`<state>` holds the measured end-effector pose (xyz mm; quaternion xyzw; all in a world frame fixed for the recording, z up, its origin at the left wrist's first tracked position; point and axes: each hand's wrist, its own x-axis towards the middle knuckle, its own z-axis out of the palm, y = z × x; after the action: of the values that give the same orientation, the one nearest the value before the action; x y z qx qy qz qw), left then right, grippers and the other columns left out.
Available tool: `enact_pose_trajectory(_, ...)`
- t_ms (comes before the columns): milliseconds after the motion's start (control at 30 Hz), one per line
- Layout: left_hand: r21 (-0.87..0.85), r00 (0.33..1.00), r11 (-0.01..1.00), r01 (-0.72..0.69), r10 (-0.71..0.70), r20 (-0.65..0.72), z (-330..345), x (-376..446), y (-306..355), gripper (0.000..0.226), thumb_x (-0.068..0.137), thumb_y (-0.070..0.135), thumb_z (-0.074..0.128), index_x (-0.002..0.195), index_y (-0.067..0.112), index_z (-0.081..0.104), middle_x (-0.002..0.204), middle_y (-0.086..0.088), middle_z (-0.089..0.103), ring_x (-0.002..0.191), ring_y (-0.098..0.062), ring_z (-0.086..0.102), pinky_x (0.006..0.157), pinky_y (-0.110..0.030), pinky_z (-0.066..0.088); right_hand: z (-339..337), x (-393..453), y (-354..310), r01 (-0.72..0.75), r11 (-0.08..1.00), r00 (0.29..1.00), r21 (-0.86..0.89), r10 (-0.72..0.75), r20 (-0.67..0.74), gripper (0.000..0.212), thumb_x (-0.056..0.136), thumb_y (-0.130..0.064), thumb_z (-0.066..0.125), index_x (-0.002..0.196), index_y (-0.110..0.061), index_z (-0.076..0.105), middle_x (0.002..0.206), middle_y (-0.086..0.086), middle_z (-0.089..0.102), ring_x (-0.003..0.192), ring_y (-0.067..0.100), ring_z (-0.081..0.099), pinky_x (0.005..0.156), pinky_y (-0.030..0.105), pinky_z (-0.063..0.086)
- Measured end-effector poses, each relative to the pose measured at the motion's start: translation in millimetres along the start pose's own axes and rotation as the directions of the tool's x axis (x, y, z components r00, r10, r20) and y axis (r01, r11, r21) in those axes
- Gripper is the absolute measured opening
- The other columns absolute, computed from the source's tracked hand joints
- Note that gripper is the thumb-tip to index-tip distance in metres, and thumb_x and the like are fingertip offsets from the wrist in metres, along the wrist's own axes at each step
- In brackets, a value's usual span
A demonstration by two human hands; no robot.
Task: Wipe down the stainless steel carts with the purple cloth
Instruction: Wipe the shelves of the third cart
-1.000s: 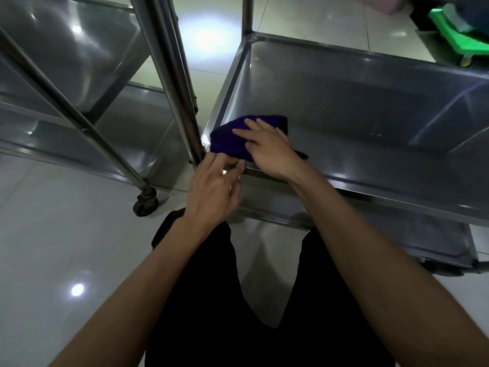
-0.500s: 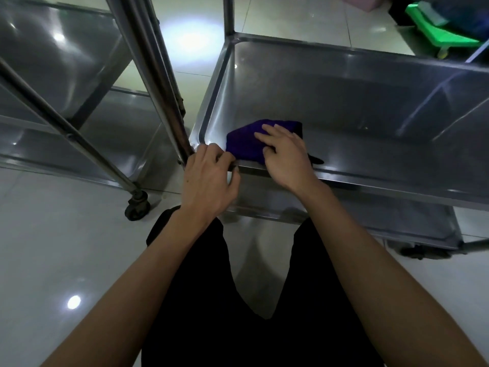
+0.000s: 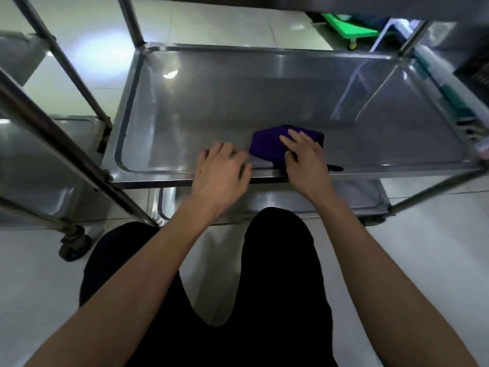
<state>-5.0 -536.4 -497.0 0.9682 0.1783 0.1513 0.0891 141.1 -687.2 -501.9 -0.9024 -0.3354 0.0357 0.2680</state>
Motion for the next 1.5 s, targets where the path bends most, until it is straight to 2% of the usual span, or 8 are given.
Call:
enact_pose_trajectory(200,0.065,0.999,0.997,0.033,-0.035,0.040,11.0,7.8,12.9,0.036,0.100,0.042,0.042,0.114,0.025,0.070,0.125,0.002,0.060,0.118,-0.025,0.048,0.094,-0.042,0.037,-37.6,7.0,57.2,-0.125,0.987,0.990,-0.103,0.118,-0.071,0.044,0.105,-0.016,0.041,0.148,-0.023,0.046,0.160,0.006,0.033,0.151,0.023,0.022,0.123,0.046,0.018)
enact_pose_trajectory(467,0.022,1.000,1.000,0.018,-0.018,-0.009,11.9,6.2,13.5,0.030,0.097,0.036,0.051,0.109,0.021,0.075,0.119,0.000,0.064,0.110,-0.027,0.056,0.088,-0.042,0.044,-29.9,18.2,43.3,-0.130,0.980,0.990,-0.150,0.136,0.030,0.049,0.104,-0.022,0.033,0.152,-0.027,0.038,0.165,0.003,0.023,0.153,0.021,0.012,0.123,0.050,0.010)
enact_pose_trajectory(700,-0.060,1.000,0.998,0.007,-0.006,0.026,-2.3,-3.3,-17.9,0.030,0.096,0.037,0.054,0.116,0.022,0.071,0.124,0.002,0.063,0.116,-0.025,0.054,0.094,-0.041,0.041,3.5,39.8,-13.8,0.011,0.989,0.989,-0.148,0.011,0.146,0.055,0.101,-0.016,0.034,0.154,-0.030,0.033,0.166,0.002,0.017,0.154,0.021,0.007,0.122,0.049,0.005)
enact_pose_trajectory(1000,0.090,0.945,0.942,0.324,-0.319,-0.070,-41.2,-49.0,-108.1,0.026,0.094,0.040,0.059,0.109,0.022,0.073,0.118,-0.001,0.065,0.116,-0.029,0.054,0.093,-0.048,0.043,53.9,60.1,-96.6,0.203,0.976,0.954,-0.084,-0.178,0.241,0.056,0.101,-0.013,0.035,0.154,-0.031,0.033,0.166,0.003,0.016,0.153,0.022,0.006,0.122,0.049,0.003)
enact_pose_trajectory(1100,0.110,0.931,0.926,0.361,-0.352,-0.094,-47.1,-62.5,-119.7,0.026,0.095,0.043,0.059,0.109,0.026,0.073,0.118,0.001,0.065,0.115,-0.030,0.055,0.096,-0.049,0.042,70.4,67.4,-130.0,0.268,0.962,0.919,-0.057,-0.238,0.314,0.057,0.101,-0.012,0.034,0.155,-0.031,0.032,0.167,0.002,0.014,0.154,0.021,0.004,0.123,0.050,0.000)
enact_pose_trajectory(1200,0.116,0.935,0.929,0.352,-0.344,-0.085,-47.8,-68.3,-123.3,0.025,0.097,0.042,0.056,0.111,0.028,0.071,0.122,0.002,0.064,0.117,-0.030,0.055,0.103,-0.057,0.037,87.6,74.3,-164.3,0.331,0.943,0.882,-0.036,-0.295,0.368,0.058,0.101,-0.012,0.032,0.155,-0.033,0.030,0.167,0.000,0.011,0.154,0.020,0.002,0.123,0.051,-0.001)
enact_pose_trajectory(1400,0.127,0.935,0.927,0.353,-0.347,-0.069,-49.9,-75.2,-135.5,0.031,0.099,0.044,0.050,0.116,0.028,0.070,0.125,0.002,0.062,0.119,-0.027,0.054,0.103,-0.059,0.037,124.2,84.3,-230.3,0.469,0.882,0.762,0.051,-0.433,0.481,0.055,0.104,-0.017,0.031,0.155,-0.038,0.028,0.168,-0.002,0.009,0.153,0.020,0.000,0.122,0.051,-0.003)
enact_pose_trajectory(1500,0.130,0.931,0.922,0.365,-0.359,-0.069,-51.8,-79.6,-141.5,0.032,0.100,0.043,0.049,0.118,0.027,0.070,0.126,0.002,0.061,0.120,-0.026,0.053,0.106,-0.059,0.035,131.6,85.0,-242.8,0.491,0.868,0.738,0.073,-0.459,0.495,0.054,0.105,-0.016,0.031,0.154,-0.039,0.031,0.167,-0.004,0.011,0.154,0.018,0.001,0.123,0.049,0.000)
